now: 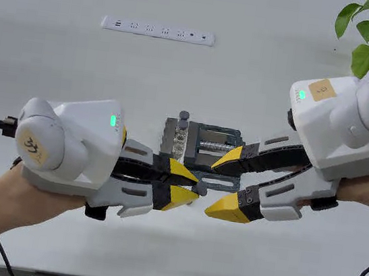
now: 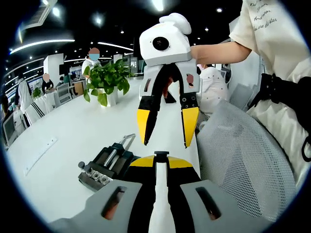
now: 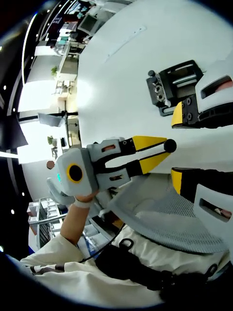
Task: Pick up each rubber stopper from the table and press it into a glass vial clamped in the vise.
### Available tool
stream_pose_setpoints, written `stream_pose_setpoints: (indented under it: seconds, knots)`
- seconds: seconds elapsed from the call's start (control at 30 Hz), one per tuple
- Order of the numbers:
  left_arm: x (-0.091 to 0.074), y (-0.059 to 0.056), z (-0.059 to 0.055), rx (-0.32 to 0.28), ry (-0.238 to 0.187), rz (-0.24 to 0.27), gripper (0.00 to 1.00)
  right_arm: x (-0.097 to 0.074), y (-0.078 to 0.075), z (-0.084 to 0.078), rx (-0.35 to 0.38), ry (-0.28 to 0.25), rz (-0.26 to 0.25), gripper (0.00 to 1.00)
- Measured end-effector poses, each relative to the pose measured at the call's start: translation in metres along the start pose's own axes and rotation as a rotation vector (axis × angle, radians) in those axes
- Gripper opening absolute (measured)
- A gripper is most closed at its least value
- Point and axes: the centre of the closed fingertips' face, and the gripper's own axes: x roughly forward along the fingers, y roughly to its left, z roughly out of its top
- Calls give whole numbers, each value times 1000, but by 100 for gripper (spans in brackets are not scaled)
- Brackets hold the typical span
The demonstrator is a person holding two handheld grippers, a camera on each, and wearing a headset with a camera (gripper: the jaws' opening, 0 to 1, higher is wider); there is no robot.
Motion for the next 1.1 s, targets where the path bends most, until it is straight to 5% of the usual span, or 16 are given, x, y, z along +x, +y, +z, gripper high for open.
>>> stream_pose_setpoints:
  seconds: [0.6, 1.1]
  knots:
    - [-1, 0, 0, -14, -20, -7, 4, 5, 1, 1, 0, 15, 12, 11]
    - [2, -4, -1, -30, -23, -10, 4, 7, 2, -3, -5, 39, 24, 10]
